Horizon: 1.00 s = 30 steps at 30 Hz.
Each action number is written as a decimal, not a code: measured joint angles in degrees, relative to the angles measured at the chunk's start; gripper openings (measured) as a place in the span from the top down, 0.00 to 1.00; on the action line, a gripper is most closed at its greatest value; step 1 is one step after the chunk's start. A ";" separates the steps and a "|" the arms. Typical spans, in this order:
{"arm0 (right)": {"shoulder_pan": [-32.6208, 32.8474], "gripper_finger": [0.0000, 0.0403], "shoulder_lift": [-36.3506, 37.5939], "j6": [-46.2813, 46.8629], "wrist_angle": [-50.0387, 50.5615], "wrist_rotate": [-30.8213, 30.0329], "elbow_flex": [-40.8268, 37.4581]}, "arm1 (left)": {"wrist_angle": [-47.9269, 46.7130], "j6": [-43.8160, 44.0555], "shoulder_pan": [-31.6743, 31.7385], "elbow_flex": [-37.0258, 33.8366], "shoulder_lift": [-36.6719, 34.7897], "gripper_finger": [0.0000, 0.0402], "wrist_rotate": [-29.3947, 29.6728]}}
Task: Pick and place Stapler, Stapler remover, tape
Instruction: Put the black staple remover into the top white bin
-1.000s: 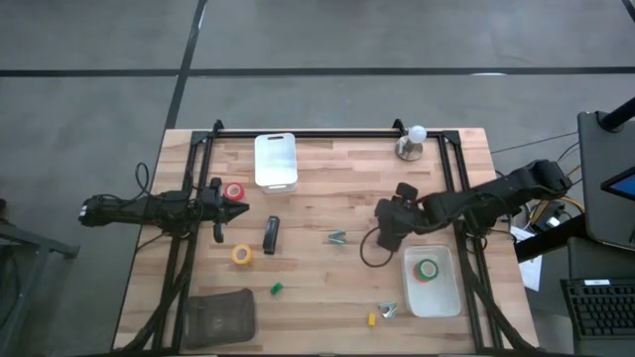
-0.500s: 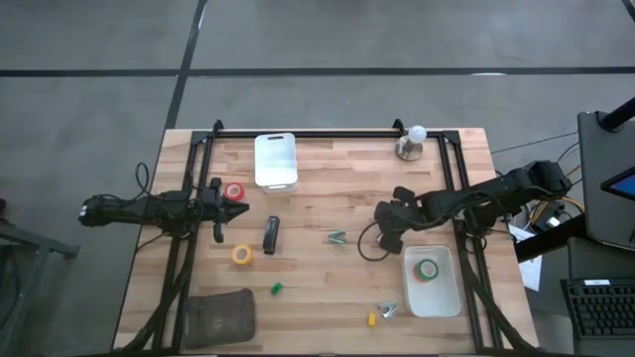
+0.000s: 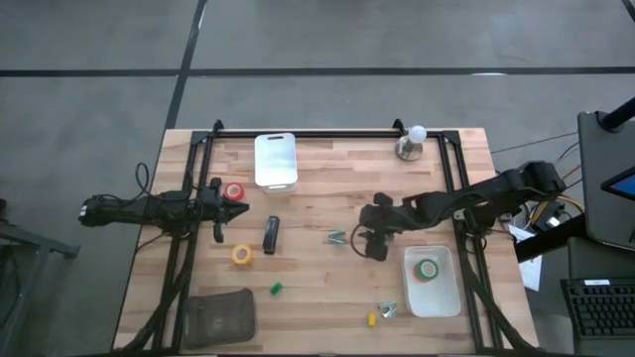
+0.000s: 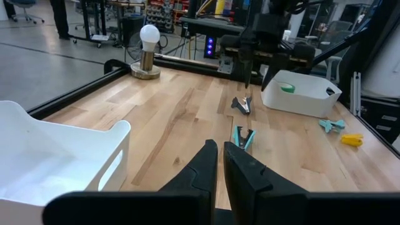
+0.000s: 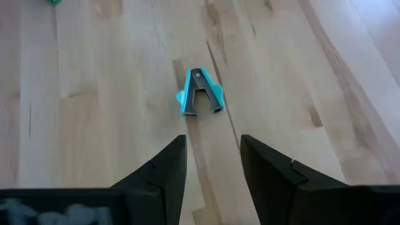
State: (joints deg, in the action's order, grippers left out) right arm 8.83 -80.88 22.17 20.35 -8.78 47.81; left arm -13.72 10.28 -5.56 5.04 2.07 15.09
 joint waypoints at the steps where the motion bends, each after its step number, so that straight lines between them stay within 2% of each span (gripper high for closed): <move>1: 0.01 0.64 -0.18 0.05 0.47 0.03 0.14 | 0.00 0.02 0.00 0.00 0.00 0.92 0.00; 5: 0.01 0.63 -0.37 0.07 2.01 0.50 0.39 | 0.00 0.00 0.00 0.00 0.02 0.92 -0.01; 14: -0.23 0.66 0.04 0.30 17.32 -0.15 0.22 | 0.00 0.02 0.00 0.00 0.00 0.92 -0.02; 23: -0.72 0.71 -0.19 -2.79 19.25 -0.13 -0.64 | 0.00 0.00 0.02 0.00 0.00 0.92 -0.01; 30: -1.76 0.73 -0.20 -4.78 16.92 -0.23 -3.13 | 0.00 0.00 0.00 0.00 0.00 0.92 -0.02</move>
State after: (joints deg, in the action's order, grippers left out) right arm 7.07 -81.08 17.39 37.27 -9.00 44.68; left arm -13.72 10.28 -5.56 5.04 2.07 15.07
